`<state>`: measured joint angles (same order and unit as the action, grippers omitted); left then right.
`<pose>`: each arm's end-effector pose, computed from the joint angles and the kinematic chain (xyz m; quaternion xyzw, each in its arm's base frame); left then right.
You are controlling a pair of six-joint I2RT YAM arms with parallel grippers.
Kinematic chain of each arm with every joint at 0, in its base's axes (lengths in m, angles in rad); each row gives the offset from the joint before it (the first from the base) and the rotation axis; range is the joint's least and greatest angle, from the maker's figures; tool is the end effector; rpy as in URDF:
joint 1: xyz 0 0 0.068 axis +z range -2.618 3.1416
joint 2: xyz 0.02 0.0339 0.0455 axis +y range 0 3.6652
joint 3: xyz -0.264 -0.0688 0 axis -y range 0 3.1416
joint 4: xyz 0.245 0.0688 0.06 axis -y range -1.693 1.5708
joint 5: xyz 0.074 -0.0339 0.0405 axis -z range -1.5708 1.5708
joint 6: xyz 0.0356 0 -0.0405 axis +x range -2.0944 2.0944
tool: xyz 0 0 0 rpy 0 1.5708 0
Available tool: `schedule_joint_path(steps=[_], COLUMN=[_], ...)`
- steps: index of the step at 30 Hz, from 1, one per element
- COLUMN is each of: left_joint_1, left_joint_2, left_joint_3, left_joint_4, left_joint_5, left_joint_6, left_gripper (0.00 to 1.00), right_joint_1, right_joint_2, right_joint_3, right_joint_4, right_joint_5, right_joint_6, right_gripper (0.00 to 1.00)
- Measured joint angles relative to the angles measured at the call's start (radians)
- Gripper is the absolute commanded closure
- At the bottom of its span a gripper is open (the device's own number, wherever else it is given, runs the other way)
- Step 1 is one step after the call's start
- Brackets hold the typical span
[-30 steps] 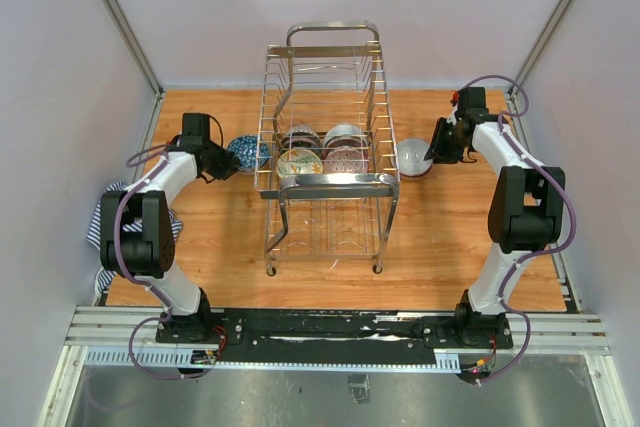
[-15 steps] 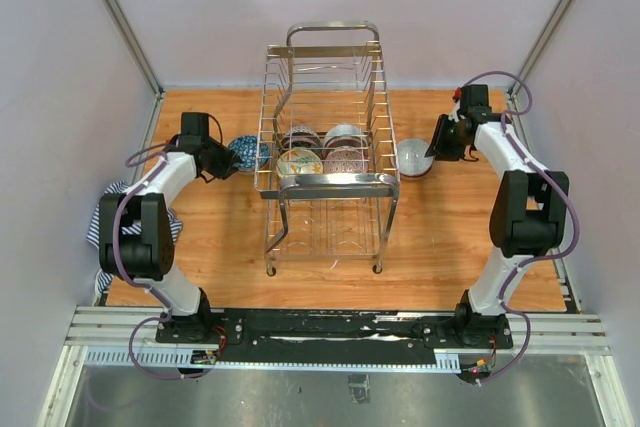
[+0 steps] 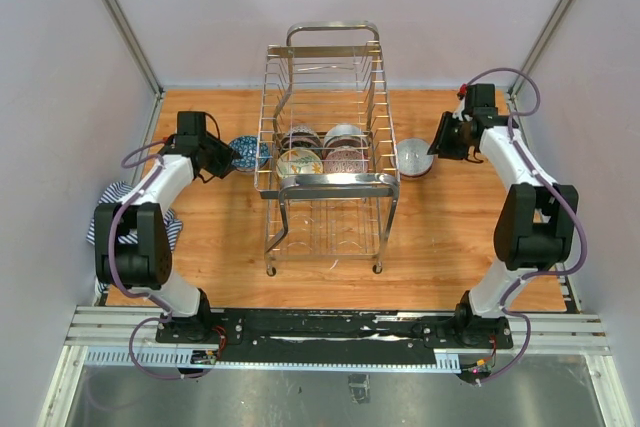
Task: Unload the bowls from the dish rack
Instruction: Pick up the bowl from the dish rack.
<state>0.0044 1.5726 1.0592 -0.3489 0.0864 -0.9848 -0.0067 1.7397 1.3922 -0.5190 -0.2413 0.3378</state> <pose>0.3346 -0.0016 0.2263 -0.4316 0.8318 -0.1989 0.2867 0.3855 0.0059 0.2640 0.1188 0.9251 0.1679 0.3191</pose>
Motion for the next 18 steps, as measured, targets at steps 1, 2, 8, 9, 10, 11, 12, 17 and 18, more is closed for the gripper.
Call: schedule_joint_path(steps=[1, 2, 8, 9, 10, 11, 12, 17, 18], left_joint_1=[0.000, 0.000, 0.000, 0.000, 0.000, 0.000, 0.000, 0.000, 0.000], left_joint_2=[-0.006, -0.012, -0.031, -0.036, -0.040, -0.045, -0.050, -0.075, -0.080], left_joint_3=[-0.003, -0.006, -0.023, -0.027, -0.029, -0.031, -0.032, -0.035, -0.035], left_joint_4=[0.000, 0.001, 0.004, 0.003, 0.003, 0.003, 0.003, 0.003, 0.003], left_joint_5=[0.001, 0.002, 0.006, 0.006, 0.006, 0.006, 0.006, 0.006, 0.006], left_joint_6=[0.000, 0.000, 0.000, 0.000, 0.000, 0.000, 0.000, 0.000, 0.000], left_gripper=[0.60, 0.59, 0.59, 0.59, 0.59, 0.59, 0.59, 0.59, 0.59], right_joint_1=[0.000, 0.000, 0.000, 0.000, 0.000, 0.000, 0.000, 0.000, 0.000], right_joint_2=[-0.010, -0.018, -0.060, -0.068, -0.075, -0.082, -0.092, -0.138, -0.147], right_joint_3=[-0.006, -0.011, -0.050, -0.057, -0.063, -0.069, -0.075, -0.098, -0.103], right_joint_4=[0.001, 0.002, 0.008, 0.010, 0.011, 0.013, 0.016, 0.029, 0.032], right_joint_5=[0.000, 0.000, 0.002, 0.004, 0.006, 0.006, 0.006, 0.006, 0.006], right_joint_6=[0.000, 0.000, 0.000, 0.000, 0.000, 0.000, 0.000, 0.000, 0.000], right_gripper=[0.65, 0.65, 0.65, 0.65, 0.65, 0.65, 0.65, 0.65, 0.65])
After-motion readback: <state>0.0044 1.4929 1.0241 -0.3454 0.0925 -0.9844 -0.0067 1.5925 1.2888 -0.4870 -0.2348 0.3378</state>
